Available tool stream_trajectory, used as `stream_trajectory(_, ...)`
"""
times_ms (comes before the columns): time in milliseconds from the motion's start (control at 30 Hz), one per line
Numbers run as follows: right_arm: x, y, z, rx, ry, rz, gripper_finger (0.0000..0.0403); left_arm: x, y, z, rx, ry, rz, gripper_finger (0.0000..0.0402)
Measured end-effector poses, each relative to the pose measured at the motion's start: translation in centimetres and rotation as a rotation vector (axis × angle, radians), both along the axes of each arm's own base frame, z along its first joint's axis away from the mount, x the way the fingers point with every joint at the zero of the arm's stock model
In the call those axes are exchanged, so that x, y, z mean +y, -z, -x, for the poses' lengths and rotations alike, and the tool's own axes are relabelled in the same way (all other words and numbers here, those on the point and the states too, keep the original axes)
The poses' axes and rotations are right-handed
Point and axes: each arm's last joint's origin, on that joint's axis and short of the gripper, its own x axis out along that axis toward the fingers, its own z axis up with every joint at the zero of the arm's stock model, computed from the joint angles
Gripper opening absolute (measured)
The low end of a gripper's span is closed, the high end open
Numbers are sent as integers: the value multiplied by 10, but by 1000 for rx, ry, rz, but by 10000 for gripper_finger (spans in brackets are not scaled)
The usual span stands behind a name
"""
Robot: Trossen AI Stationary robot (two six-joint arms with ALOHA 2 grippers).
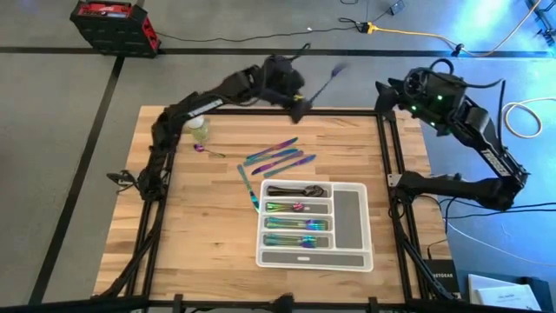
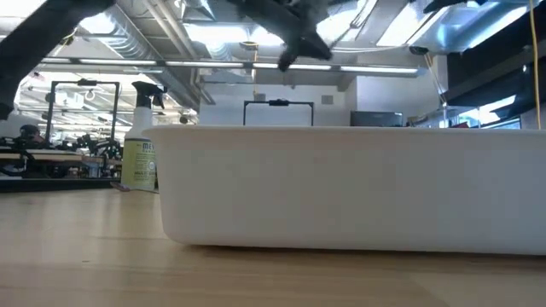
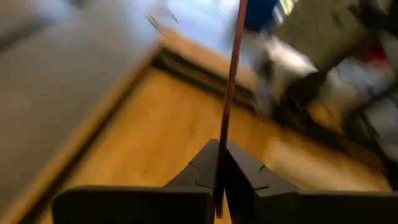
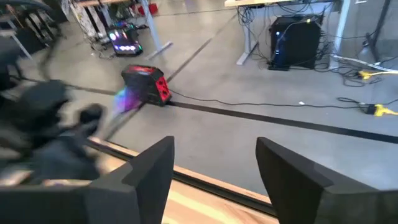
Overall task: Sort silverware
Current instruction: Put the purple fork into the white silverware tray
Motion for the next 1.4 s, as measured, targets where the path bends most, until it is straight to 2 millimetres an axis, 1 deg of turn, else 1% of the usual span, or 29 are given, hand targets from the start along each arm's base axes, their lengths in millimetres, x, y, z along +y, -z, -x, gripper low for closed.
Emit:
stream_trajectory(100, 4, 1, 6, 31, -7, 8, 211, -21, -9, 29, 124, 203, 86, 0)
stream_trajectory(167, 6, 2, 9, 46, -7, -2, 211, -37, -16, 48, 201, 278, 137, 0)
stream_trajectory(233, 7, 3, 11, 52, -7, -7, 211, -53, -20, 60, 268, 352, 172, 0)
stream_trajectory(267, 8, 4, 11, 60, -8, -12, 211, -61, -20, 64, 305, 381, 179, 0)
stream_trajectory(367, 9, 8, 12, 89, -17, -42, 211, -88, -13, 66, 423, 474, 199, 0)
stream_trajectory(433, 10, 10, 13, 81, -16, -73, 211, -106, -6, 60, 455, 578, 174, 0)
stream_trajectory(467, 10, 10, 13, 80, -15, -83, 211, -115, -3, 57, 437, 658, 146, 0)
stream_trajectory(533, 11, 13, 14, 117, -25, -92, 211, -132, 8, 50, 412, 804, 114, 0)
stream_trajectory(600, 11, 14, 14, 154, -40, -80, 211, -148, 23, 40, 388, 862, 144, 0)
stream_trajectory(700, 11, 14, 13, 155, -74, -80, 211, -169, 49, 28, 383, 876, 308, 0)
stream_trajectory(800, 13, 15, 12, 140, -154, -112, 211, -190, 82, 19, 386, 893, 514, 0)
stream_trajectory(833, 14, 15, 12, 140, -173, -123, 211, -196, 93, 17, 395, 890, 556, 0)
stream_trajectory(900, 14, 16, 11, 140, -197, -138, 211, -207, 113, 14, 416, 861, 583, 0)
stream_trajectory(1000, 14, 17, 10, 149, -200, -137, 211, -216, 134, 11, 432, 811, 633, 0)
stream_trajectory(1100, 14, 17, 10, 156, -204, -131, 211, -217, 150, 9, 415, 761, 664, 0)
stream_trajectory(1233, 14, 17, 10, 156, -205, -131, 211, -209, 170, 5, 428, 700, 728, 0)
stream_trajectory(1400, 14, 17, 10, 152, -221, -137, 211, -194, 200, -1, 477, 683, 812, 0)
